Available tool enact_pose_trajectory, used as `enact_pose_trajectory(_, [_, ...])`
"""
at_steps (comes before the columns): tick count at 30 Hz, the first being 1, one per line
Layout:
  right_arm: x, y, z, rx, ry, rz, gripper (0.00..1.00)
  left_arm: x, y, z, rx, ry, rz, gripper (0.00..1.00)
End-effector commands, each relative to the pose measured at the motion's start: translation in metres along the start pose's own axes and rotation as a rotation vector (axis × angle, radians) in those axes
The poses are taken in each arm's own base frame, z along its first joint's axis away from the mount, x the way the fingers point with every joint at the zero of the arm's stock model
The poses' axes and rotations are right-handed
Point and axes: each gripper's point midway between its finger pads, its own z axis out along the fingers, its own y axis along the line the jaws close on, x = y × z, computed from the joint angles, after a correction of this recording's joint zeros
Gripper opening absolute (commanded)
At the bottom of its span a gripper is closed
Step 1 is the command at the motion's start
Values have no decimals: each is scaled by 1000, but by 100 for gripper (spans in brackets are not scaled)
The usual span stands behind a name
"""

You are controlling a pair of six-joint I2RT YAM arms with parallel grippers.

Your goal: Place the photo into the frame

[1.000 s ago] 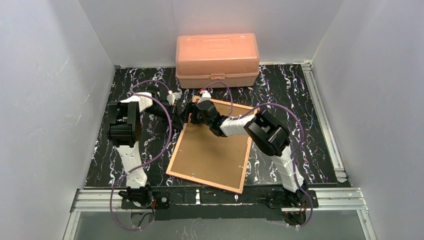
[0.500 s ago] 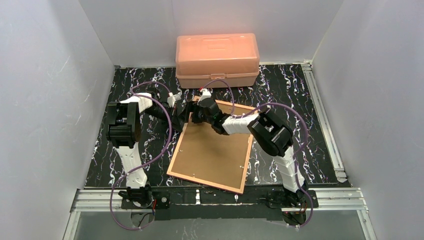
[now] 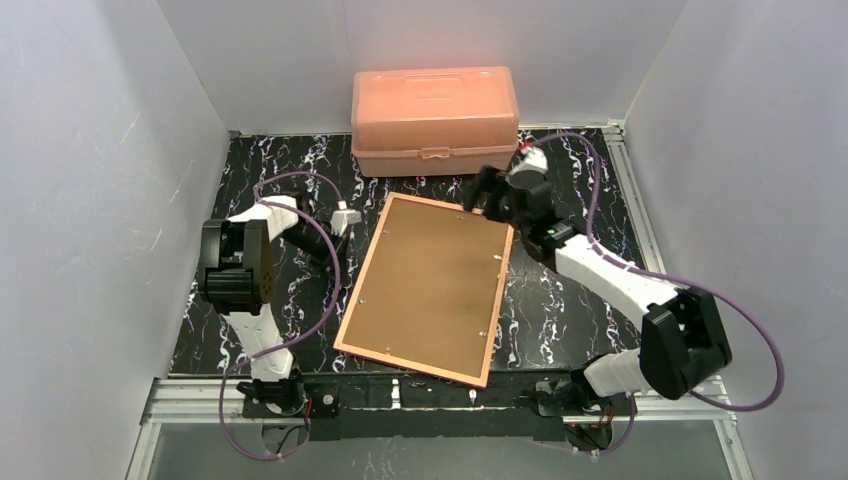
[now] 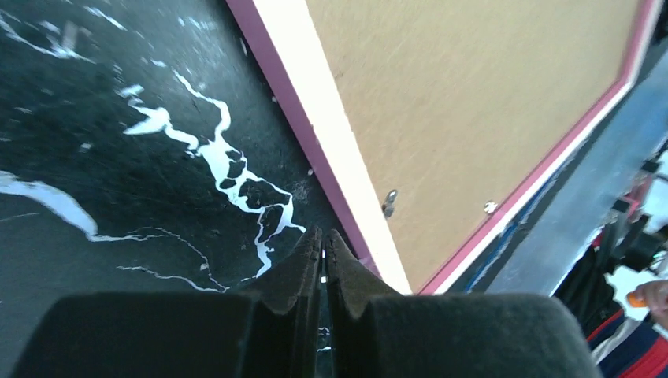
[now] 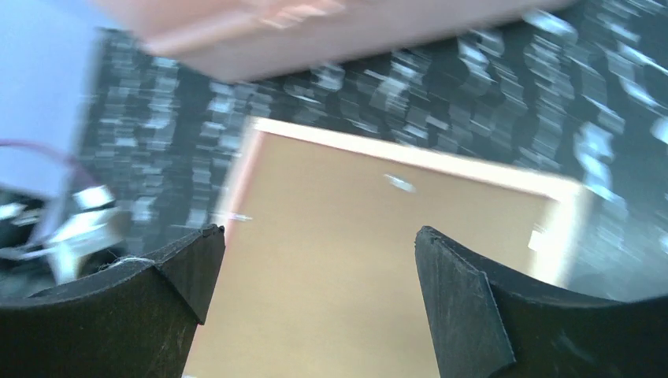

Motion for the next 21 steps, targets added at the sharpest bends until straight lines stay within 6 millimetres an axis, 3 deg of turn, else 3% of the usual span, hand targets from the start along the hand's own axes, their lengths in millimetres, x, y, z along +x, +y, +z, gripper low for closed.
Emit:
enact_pose_trajectory(1, [60, -116, -39, 358, 175, -12, 99, 27, 8, 5, -97, 112, 129, 5])
enact_pose_trajectory(4, [76, -132, -49, 366, 198, 21, 99, 36, 6, 12, -98, 143, 145, 5])
enact_pose_trajectory(7, [86, -131, -48, 336, 241, 36, 99, 39, 1, 14, -87, 146, 157, 5])
enact_pose_trajectory(12, [68, -80, -49, 206, 190, -41, 94, 40, -10, 10, -56, 139, 159, 4])
enact_pose_trajectory(17, [73, -16, -52, 79, 164, -54, 82, 36, -21, 3, -4, 106, 115, 4])
enact_pose_trajectory(19, [89, -5, -51, 71, 207, -53, 83, 32, -25, -1, 25, 87, 102, 4])
enact_pose_trajectory(21, [97, -10, -51, 107, 231, -47, 86, 34, -26, -1, 34, 93, 116, 4])
